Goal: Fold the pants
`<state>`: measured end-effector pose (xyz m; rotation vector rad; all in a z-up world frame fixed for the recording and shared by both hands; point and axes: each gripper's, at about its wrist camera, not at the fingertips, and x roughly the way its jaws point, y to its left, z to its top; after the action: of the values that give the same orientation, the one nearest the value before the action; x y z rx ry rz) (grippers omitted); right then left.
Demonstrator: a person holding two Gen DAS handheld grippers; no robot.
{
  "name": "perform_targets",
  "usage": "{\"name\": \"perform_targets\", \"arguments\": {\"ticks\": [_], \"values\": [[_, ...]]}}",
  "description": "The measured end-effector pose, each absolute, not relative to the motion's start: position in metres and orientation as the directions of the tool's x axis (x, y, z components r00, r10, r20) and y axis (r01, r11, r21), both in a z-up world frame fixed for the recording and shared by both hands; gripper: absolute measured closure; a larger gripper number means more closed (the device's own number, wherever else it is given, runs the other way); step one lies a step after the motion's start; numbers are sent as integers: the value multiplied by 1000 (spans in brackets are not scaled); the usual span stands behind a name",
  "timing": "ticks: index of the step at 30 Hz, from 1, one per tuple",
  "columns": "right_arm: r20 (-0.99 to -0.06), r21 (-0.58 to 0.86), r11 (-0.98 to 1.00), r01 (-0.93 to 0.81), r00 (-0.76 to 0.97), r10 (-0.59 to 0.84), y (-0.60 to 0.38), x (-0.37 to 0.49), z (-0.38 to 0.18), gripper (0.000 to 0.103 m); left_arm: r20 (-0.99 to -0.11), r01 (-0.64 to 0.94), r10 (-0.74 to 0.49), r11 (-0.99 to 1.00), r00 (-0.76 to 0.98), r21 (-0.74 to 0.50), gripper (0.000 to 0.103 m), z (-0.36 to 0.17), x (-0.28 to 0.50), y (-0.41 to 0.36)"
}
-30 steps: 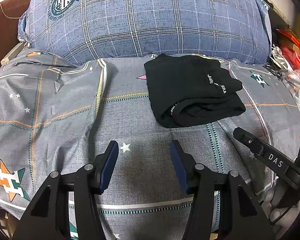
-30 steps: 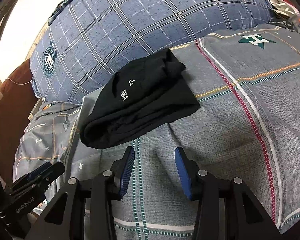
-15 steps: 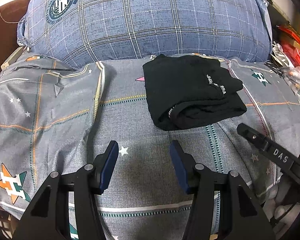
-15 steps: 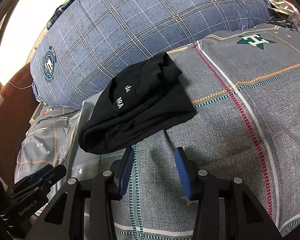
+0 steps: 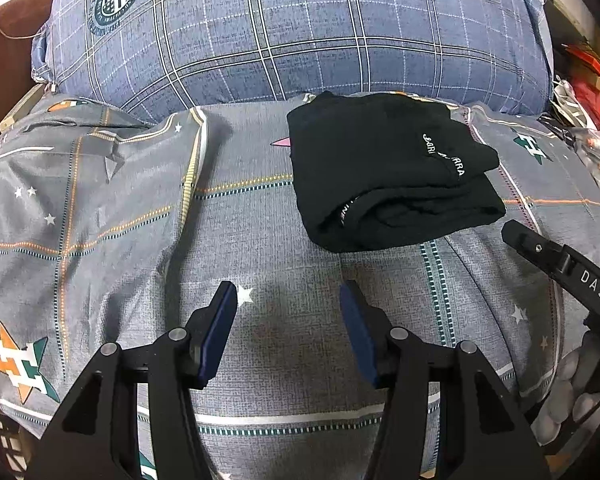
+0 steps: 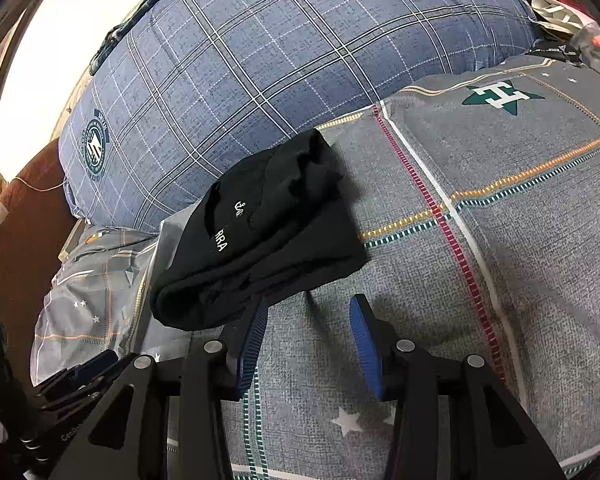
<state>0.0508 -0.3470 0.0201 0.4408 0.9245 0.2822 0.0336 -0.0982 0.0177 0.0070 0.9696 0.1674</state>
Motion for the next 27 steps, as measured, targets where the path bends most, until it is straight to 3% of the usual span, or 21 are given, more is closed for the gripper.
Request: {"name": "perform_targets", "arguments": {"ticks": [6,8,11,13,16,22,27], "values": [[-705,482,875,-47,572,419,-352,54,19,56,-803,-146,105,989,587,23,51,24,39,-92],[-698,484,873,-59,576,426,-355,61,23,56,-806,-125,10,989,592,-80,41,28,49,-83],[-691,487,870,-82,573,441,-360,79,32,42,-802,-98,-142,966,580,-241,40,29,70,-65],[-681,500,860,-102,568,463,-363,92,39,41,-794,-90,-172,958,583,-273,39,31,82,-61],[-673,521,844,-130,545,499,-364,117,42,26,-780,-29,-217,957,587,-289,38,32,105,-60],[-682,589,800,-116,460,569,-362,178,21,26,-804,-28,-355,908,477,-417,35,-7,171,-47],[-708,601,789,-128,373,600,-333,205,-3,30,-774,-39,-452,853,443,-520,34,-21,191,-50]]}}
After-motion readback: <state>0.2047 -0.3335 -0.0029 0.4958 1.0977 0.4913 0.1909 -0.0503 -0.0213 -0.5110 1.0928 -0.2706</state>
